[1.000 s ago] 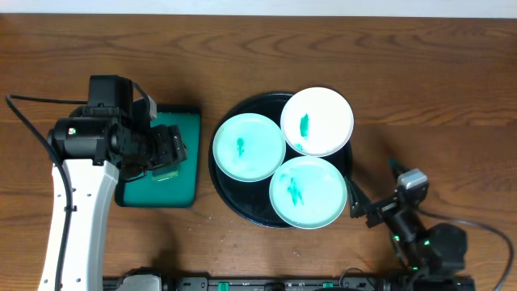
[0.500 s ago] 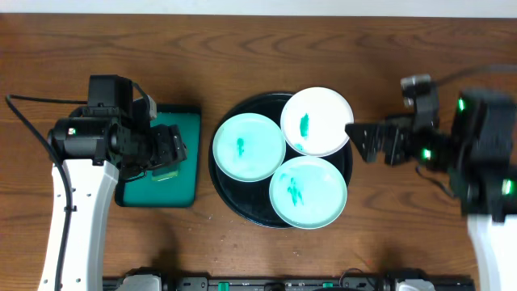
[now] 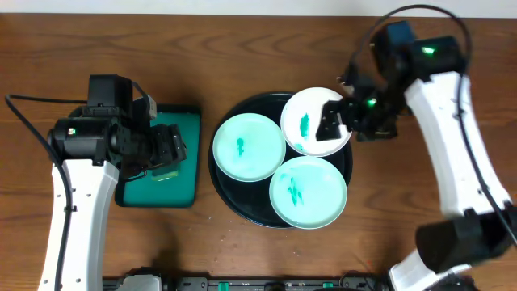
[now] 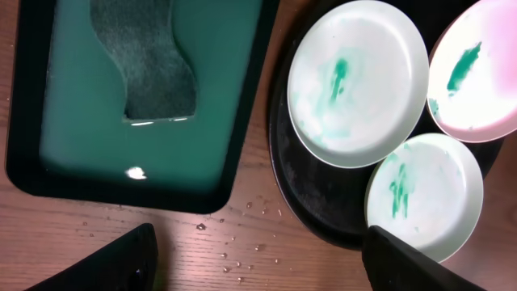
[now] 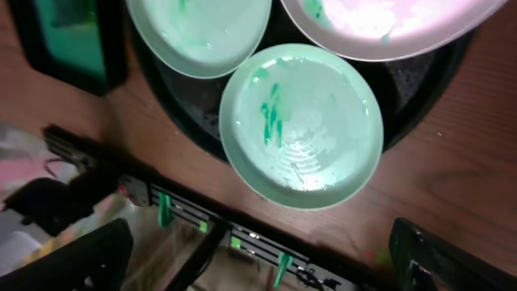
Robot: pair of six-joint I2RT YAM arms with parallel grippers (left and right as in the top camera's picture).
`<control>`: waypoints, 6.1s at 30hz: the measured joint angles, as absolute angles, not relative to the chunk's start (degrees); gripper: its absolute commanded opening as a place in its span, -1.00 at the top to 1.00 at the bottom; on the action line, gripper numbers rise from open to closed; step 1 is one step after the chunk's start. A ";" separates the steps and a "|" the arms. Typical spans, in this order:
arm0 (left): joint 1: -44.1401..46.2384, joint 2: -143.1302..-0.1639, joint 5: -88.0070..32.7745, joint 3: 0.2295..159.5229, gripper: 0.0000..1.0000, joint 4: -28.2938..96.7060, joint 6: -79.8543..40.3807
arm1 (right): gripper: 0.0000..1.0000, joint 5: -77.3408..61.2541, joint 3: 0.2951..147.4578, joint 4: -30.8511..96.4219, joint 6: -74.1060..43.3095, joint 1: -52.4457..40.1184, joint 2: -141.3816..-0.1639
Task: Clean dirty plates on tray and stack at the side
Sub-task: 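Reach the right gripper to the pale green plate and grip its rim, then lower the left gripper into the water and grasp the sponge, then lift the sponge with the left gripper and carry it toward the plate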
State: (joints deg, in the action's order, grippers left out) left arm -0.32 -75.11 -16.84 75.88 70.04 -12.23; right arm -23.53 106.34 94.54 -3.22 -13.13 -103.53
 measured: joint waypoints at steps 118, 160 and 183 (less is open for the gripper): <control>-8.51 -115.33 -11.79 76.38 -0.20 54.39 -12.56 | 0.98 -16.58 77.84 43.46 -29.69 -29.32 -117.27; -8.25 -106.32 -11.42 66.78 0.85 43.38 -11.29 | 0.98 -17.54 77.95 45.39 -29.02 -29.32 -117.38; -0.23 -60.64 -2.98 66.67 0.86 40.56 -6.24 | 0.98 -18.06 77.93 45.39 -27.81 -29.32 -117.47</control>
State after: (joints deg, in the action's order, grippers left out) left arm -0.23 -60.64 -2.98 66.67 40.56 -6.24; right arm -18.06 77.93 45.39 -27.81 -29.32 -117.47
